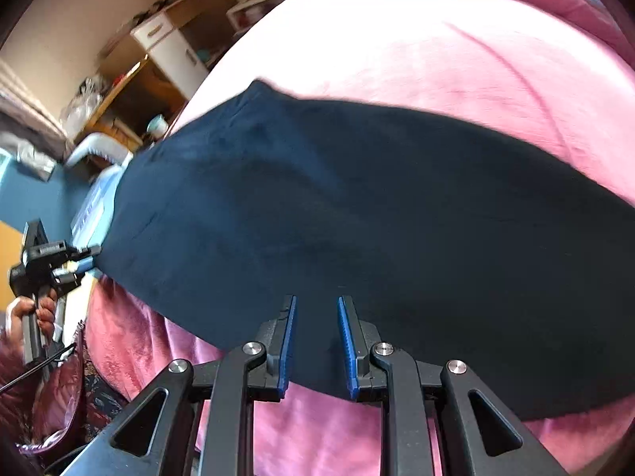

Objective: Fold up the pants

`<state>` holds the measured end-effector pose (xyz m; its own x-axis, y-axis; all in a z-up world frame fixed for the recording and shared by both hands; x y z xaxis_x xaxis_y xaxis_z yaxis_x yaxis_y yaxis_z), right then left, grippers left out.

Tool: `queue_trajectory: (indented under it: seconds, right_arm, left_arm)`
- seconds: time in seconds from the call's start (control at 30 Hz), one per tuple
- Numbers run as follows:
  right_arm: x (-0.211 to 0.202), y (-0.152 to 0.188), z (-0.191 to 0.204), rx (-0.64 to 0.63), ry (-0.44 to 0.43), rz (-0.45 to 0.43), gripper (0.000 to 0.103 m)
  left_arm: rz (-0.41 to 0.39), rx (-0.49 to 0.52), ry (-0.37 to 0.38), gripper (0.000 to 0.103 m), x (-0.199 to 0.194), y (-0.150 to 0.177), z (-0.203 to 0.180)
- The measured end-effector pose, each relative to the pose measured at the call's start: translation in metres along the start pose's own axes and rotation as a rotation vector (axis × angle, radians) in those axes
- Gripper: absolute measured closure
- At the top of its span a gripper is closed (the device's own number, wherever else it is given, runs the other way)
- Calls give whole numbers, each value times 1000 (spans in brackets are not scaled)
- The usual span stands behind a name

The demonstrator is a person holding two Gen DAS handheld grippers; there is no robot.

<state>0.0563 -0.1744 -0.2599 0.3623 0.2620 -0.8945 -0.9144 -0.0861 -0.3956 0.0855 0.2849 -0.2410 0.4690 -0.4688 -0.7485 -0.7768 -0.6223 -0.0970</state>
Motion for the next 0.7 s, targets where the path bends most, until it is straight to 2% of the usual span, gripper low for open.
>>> queue_trajectory:
  seconds: [0.07, 0.13, 0.17, 0.23, 0.33, 0.37, 0.5, 0.53, 0.6, 0.7]
  right_arm:
    - [15, 4, 5, -24, 33, 32, 81]
    - [21, 7, 7, -48, 44, 28, 81]
    - [22, 7, 8, -58, 43, 31, 81]
    - [20, 8, 7, -66, 36, 49, 80]
    - [10, -2, 11, -103, -3, 69, 79]
    - [4, -12, 12, -106, -33, 53, 79]
    - [-17, -56, 10, -79, -112, -29, 79]
    - [-19, -72, 10, -70, -126, -51, 79]
    - [-17, -96, 12, -65, -128, -71, 79]
    - [-2, -135, 16, -70, -134, -64, 79]
  left_arm:
    - [-45, 42, 18, 94, -10, -2, -8]
    - [-93, 103, -34, 98, -18, -6, -14]
    - [-91, 118, -60, 98, -17, -8, -14]
    - [-37, 148, -125, 97, -3, -5, -11]
    - [-22, 188, -214, 87, 4, -2, -12]
    - [-40, 188, -230, 81, 0, -4, -14]
    - [-212, 255, -332, 78, -37, -17, -34]
    - [-238, 269, -333, 78, -43, -18, -40]
    - [-265, 294, -253, 78, -51, -16, -57]
    - [-222, 379, -161, 77, -40, -2, -86]
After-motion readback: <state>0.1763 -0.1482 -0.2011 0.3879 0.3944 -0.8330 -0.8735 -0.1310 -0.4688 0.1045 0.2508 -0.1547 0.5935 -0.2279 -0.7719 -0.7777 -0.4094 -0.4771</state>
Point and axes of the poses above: each gripper's, at about its wrist camera, not at the fingertips, and x roughly the way its jaws point, z to its left, y to its underside, the point moved 4 cm from there along x, roughly the way its jaws point, and after that the axes turned 4 degrees about y, right-handed, at the moved point
